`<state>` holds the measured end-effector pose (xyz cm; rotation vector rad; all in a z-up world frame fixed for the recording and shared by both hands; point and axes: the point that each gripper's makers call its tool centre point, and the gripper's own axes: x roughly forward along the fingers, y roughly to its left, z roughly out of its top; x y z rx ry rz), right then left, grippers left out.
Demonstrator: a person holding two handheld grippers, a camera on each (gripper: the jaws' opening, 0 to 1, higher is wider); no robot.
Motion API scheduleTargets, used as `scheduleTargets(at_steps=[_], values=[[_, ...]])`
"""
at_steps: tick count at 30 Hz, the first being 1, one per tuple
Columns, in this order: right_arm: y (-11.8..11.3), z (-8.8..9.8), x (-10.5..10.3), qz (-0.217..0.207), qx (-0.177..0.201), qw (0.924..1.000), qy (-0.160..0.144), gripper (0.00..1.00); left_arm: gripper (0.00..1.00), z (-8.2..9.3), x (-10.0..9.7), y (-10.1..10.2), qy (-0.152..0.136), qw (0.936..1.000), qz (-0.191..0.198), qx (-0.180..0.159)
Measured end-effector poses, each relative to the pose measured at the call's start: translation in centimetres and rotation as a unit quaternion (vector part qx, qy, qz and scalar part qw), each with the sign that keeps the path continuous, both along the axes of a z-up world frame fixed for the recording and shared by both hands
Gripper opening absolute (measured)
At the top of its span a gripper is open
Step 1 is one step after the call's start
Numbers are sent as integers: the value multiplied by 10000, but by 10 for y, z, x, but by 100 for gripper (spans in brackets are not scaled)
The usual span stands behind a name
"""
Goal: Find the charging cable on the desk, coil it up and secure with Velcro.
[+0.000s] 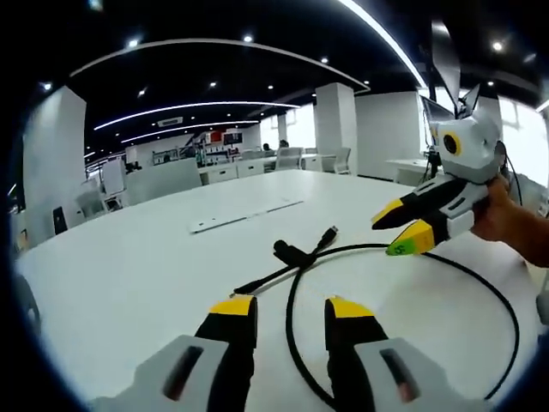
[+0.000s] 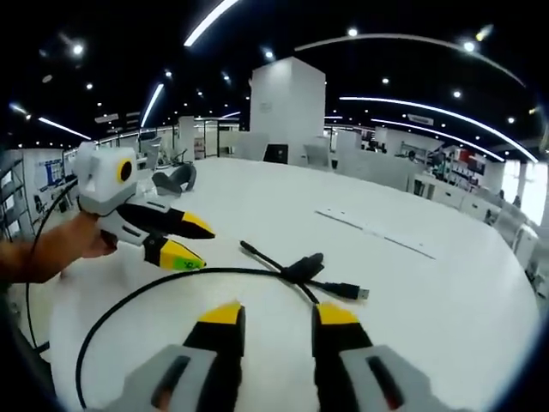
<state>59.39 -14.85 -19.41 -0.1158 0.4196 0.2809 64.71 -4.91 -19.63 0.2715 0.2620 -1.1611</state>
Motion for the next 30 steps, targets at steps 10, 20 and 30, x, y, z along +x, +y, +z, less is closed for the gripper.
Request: scheduleTargets(at_steps=[10, 20, 30], values=[[6, 12, -32, -133, 77, 9998, -125, 31, 31, 12, -31, 16, -209, 9998, 51, 11], [23, 26, -69, -229, 152, 9992, -297, 33, 31, 24, -60, 44, -251, 9995, 175, -55], [50, 33, -114, -303, 265, 9982, -439, 35, 31, 46, -92, 59, -408, 9988, 199, -184]])
